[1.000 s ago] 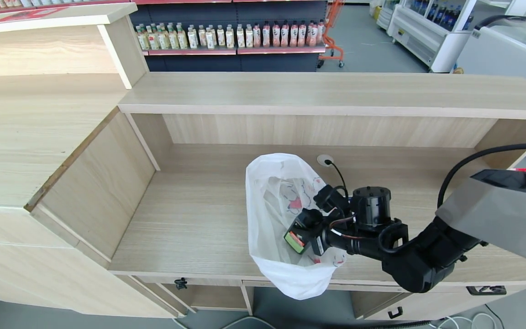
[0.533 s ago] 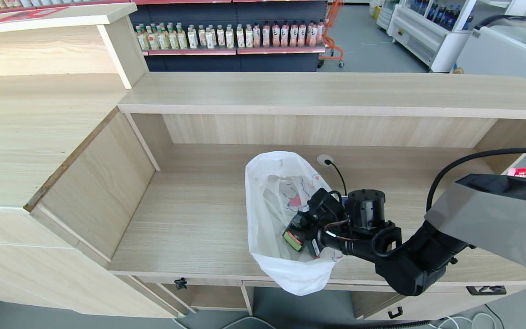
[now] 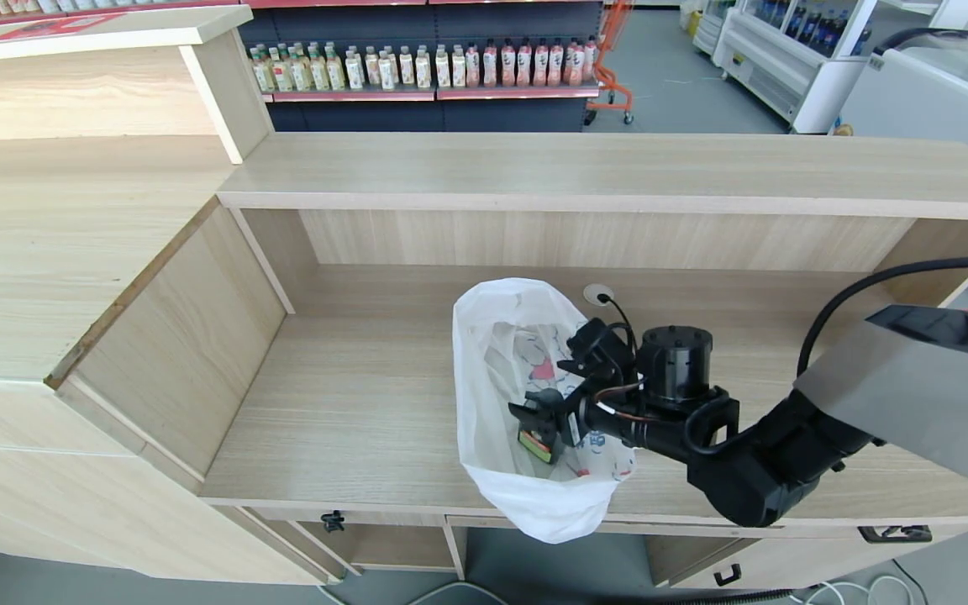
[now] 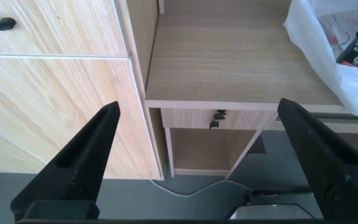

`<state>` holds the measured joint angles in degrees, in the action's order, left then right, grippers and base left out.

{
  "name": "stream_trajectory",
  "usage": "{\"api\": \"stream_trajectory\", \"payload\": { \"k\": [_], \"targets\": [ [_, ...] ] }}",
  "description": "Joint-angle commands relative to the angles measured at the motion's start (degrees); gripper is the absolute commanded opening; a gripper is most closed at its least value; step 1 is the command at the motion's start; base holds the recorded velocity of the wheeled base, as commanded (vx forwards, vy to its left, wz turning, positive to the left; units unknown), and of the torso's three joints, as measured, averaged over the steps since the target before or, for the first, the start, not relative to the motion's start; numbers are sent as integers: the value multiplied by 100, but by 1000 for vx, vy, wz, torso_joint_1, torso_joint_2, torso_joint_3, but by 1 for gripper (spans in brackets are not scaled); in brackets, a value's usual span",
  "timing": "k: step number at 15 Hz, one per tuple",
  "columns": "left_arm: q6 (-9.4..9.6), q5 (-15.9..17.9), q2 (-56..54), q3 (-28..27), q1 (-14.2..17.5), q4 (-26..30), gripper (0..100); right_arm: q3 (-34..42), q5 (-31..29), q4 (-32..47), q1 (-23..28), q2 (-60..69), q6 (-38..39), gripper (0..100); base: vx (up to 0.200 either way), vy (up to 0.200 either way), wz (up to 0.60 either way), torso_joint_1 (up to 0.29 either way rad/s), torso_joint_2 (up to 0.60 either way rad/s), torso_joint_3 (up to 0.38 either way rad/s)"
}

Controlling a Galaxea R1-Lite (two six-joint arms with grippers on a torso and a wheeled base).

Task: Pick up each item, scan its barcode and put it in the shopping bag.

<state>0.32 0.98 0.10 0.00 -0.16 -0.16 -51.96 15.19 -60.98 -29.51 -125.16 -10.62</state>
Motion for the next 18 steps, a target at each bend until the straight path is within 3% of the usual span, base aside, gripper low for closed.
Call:
{"api": "stream_trajectory", "payload": {
  "k": [1,6,8,11,18],
  "targets": [
    [-5,-1,-1,0,-2,-2,100,-7,10,209,-19,624,315,100,0,0,0,0,0,0],
    [-58,-1,-1,0,-2,-2,100,-16,-139,1422,25,2127,1035,100,0,0,0,0,0,0],
    [-49,-1,-1,0,-2,-2,100,124,-921,1923,262,2690,1009,100,0,0,0,0,0,0],
    [-40,-1,-1,0,-2,-2,100,116,-1624,2775,666,3437,1317,100,0,-200,0,-1,4,4],
    [-58,-1,-1,0,-2,-2,100,-78,-2187,4815,983,4518,3206,100,0,-200,0,2,0,0]
  ]
}}
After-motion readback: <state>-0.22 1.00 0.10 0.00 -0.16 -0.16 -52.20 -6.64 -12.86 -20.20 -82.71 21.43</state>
